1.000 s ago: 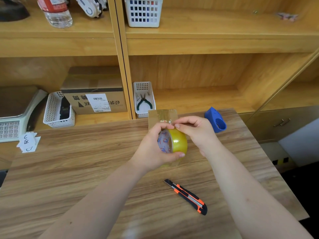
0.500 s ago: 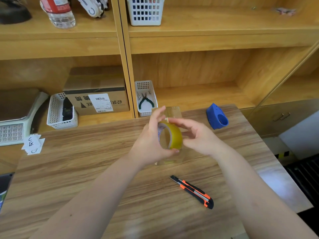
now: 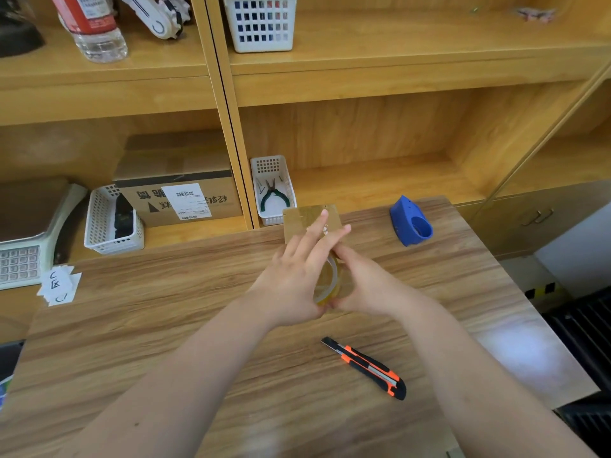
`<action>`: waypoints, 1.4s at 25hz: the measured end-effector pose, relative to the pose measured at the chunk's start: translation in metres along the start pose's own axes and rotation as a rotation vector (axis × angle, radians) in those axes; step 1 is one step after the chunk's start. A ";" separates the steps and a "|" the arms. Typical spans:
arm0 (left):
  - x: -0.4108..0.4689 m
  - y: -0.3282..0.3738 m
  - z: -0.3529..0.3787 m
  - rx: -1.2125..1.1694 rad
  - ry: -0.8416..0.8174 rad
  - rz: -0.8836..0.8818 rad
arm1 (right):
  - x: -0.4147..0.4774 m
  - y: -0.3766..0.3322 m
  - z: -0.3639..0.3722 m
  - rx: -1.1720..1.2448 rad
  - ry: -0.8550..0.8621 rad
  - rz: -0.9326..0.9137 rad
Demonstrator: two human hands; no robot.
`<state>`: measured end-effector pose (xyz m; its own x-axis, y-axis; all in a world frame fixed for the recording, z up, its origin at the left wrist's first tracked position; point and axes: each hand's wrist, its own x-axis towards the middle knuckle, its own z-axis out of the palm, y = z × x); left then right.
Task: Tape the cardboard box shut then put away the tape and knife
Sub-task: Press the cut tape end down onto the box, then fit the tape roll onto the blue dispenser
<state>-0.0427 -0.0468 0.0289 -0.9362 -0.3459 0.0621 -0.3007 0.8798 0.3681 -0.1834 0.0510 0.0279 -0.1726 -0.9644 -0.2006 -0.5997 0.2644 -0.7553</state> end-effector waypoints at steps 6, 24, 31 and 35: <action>0.028 0.019 0.002 -0.207 0.020 -0.162 | -0.007 0.037 -0.034 0.074 0.135 -0.045; 0.215 0.100 0.107 -1.663 0.055 -0.653 | -0.013 0.224 -0.190 0.295 0.267 0.035; 0.296 0.115 0.142 -1.808 0.061 -0.753 | 0.002 0.293 -0.217 0.319 0.385 0.140; 0.336 0.121 0.168 -1.883 0.042 -0.817 | 0.013 0.324 -0.227 0.322 0.521 0.208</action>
<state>-0.4243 -0.0023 -0.0612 -0.6982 -0.4319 -0.5710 -0.0146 -0.7888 0.6145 -0.5576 0.1260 -0.0774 -0.6654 -0.7405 -0.0950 -0.2625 0.3512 -0.8988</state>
